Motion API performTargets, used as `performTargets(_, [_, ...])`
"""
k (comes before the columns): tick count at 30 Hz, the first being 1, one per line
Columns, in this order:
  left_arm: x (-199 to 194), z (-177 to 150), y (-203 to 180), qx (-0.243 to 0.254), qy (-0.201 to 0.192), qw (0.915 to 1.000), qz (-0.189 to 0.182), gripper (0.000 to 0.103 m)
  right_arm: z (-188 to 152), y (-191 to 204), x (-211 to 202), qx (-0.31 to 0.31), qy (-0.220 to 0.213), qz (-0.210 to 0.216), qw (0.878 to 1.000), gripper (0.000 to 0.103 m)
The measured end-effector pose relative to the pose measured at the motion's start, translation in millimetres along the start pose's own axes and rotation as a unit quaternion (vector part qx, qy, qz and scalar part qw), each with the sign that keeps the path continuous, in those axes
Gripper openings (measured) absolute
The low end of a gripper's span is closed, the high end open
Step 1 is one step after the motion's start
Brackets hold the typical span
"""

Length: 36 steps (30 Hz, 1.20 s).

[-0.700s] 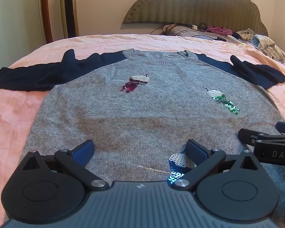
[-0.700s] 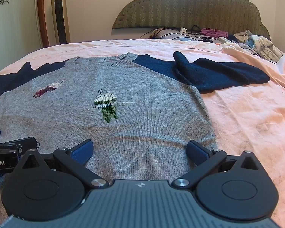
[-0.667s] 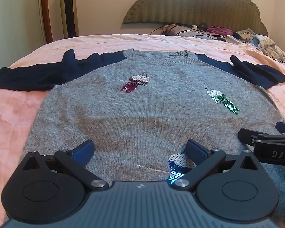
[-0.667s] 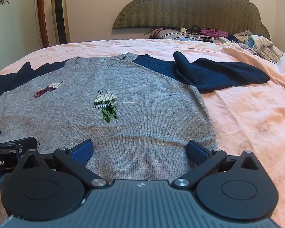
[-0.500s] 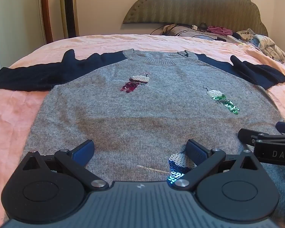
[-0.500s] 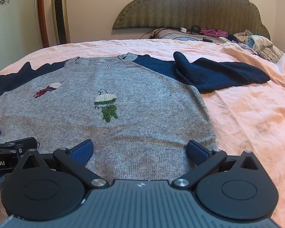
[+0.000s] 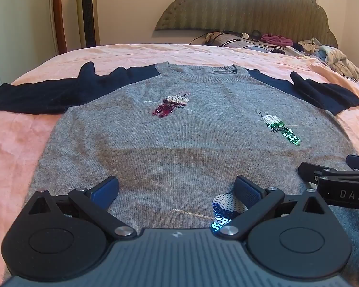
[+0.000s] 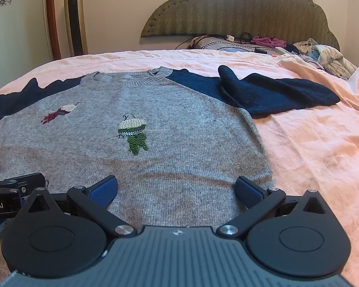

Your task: Fold small clothes

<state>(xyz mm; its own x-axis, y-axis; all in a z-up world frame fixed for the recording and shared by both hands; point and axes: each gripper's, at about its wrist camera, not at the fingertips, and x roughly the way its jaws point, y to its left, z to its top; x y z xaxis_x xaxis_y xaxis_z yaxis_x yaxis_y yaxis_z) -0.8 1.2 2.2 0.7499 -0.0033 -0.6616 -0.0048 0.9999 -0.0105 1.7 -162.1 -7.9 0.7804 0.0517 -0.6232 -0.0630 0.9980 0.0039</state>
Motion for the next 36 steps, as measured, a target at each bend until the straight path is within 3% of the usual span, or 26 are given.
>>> performTargets(36, [0.8,-2.3,-3.7,0.006,0.0,0.9999,0.01,0.103,-1.6,-0.8,-0.9,0.001,-0.001,-0.003,1.0,0.103])
